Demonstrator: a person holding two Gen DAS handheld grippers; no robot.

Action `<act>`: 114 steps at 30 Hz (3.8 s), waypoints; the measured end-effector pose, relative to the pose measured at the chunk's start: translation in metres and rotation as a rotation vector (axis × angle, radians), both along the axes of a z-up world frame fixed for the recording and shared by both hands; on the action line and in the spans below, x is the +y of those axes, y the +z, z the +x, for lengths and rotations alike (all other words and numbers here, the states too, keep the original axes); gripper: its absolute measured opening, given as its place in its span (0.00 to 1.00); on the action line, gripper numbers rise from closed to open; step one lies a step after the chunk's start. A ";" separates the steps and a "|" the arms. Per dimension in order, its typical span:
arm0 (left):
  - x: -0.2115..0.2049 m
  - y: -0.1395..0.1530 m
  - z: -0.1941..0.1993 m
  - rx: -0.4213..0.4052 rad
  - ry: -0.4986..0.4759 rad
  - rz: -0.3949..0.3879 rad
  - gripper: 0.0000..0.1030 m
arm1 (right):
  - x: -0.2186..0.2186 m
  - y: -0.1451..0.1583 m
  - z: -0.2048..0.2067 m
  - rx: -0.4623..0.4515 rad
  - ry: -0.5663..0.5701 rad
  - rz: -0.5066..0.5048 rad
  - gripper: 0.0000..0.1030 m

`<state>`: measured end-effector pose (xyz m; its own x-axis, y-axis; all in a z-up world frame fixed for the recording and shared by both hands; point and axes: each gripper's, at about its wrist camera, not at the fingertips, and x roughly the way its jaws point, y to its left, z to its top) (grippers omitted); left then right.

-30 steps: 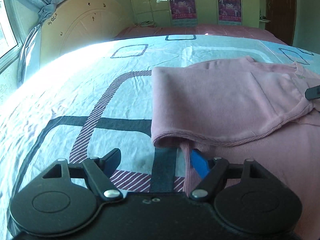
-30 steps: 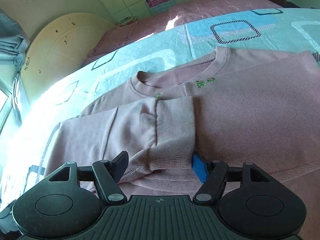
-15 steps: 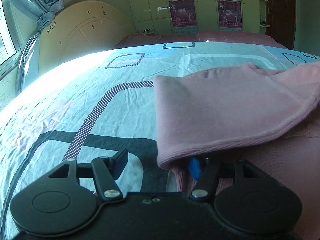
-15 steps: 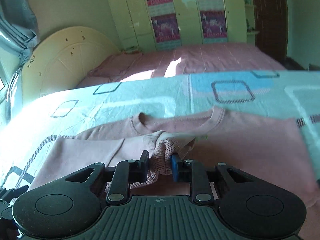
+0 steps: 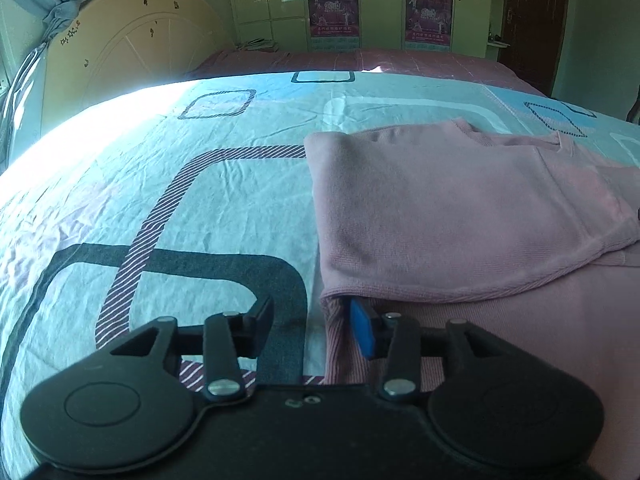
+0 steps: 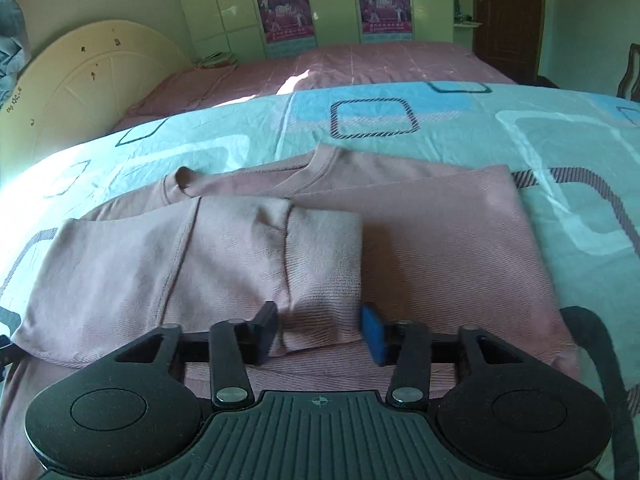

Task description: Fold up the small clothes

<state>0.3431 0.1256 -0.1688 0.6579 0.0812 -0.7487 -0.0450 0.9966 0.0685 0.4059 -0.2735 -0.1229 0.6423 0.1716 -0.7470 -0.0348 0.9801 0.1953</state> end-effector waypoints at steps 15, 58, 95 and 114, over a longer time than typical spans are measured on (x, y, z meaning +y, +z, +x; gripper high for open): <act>0.001 -0.003 0.100 -0.016 0.134 -0.156 0.61 | -0.011 -0.028 0.067 0.084 -0.069 0.161 0.59; -0.008 -0.025 0.153 0.013 0.191 -0.035 0.81 | 0.029 -0.033 0.077 -0.009 0.033 -0.193 0.41; -0.093 0.003 -0.008 0.023 0.044 -0.077 0.70 | -0.007 0.002 -0.049 0.002 0.163 0.001 0.42; -0.089 -0.018 -0.142 0.082 -0.020 -0.010 0.79 | -0.019 -0.024 -0.194 0.063 0.200 -0.163 0.41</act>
